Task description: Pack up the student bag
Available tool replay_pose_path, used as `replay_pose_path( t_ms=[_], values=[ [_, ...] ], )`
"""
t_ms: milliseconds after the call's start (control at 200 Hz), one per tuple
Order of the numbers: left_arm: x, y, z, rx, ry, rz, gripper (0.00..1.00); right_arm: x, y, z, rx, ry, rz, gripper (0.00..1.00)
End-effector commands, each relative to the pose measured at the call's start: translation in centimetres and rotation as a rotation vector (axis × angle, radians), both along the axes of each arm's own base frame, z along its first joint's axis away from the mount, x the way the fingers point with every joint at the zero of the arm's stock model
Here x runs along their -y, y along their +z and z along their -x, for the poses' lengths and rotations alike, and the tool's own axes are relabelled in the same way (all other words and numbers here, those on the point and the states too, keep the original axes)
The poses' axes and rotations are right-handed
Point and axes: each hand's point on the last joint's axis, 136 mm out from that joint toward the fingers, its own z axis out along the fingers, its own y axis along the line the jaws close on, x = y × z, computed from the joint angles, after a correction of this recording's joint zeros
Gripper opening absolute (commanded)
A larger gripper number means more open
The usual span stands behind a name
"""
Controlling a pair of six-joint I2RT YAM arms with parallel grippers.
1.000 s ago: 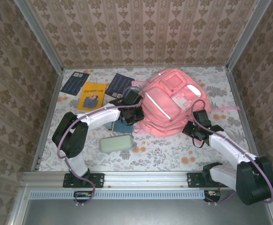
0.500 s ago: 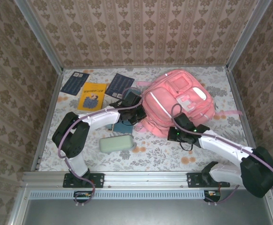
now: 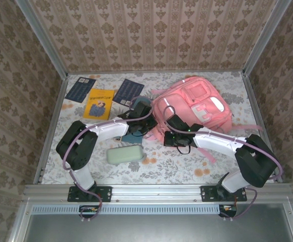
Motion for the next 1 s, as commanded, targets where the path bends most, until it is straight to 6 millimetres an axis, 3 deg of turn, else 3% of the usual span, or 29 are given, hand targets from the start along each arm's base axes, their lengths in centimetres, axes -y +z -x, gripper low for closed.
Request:
replay_pose_path(
  t_ms=[0,70,90,130,155,275,520,770,995],
  values=[
    [1.6,2.2,1.8,0.024,-0.08,0.045,0.28,-3.8,4.2,-2.0,0.113,0.06,-0.142,0.0],
    [0.6,2.3,1.9,0.035,-0.087,-0.004,0.52,-3.4,4.0,-1.7,0.108,0.058,-0.131,0.0],
    [0.4,2.4,1.9,0.04,-0.091,-0.017,0.57,-3.4,3.9,-1.7,0.105,0.058,-0.129,0.05],
    [-0.3,2.6,1.9,0.049,-0.092,-0.042,0.6,-3.2,3.7,-1.5,0.097,0.055,-0.121,0.25],
    [-0.7,2.8,1.8,0.059,-0.094,-0.052,0.61,-3.1,3.6,-1.4,0.091,0.055,-0.118,0.29],
    [-2.1,3.5,2.3,0.094,-0.134,-0.097,0.59,-2.2,3.8,-0.9,0.092,0.034,-0.111,0.42],
    [-2.7,3.9,5.3,0.171,-0.338,-0.207,0.48,2.4,5.1,0.6,0.127,-0.054,-0.088,0.47],
    [-0.6,4.1,8.3,0.255,-0.632,-0.321,0.4,7.6,4.8,1.7,0.128,-0.181,-0.079,0.49],
    [2.1,4.9,8.5,0.337,-0.814,-0.441,0.37,9.2,4.4,2.1,0.117,-0.233,-0.091,0.49]
  ],
)
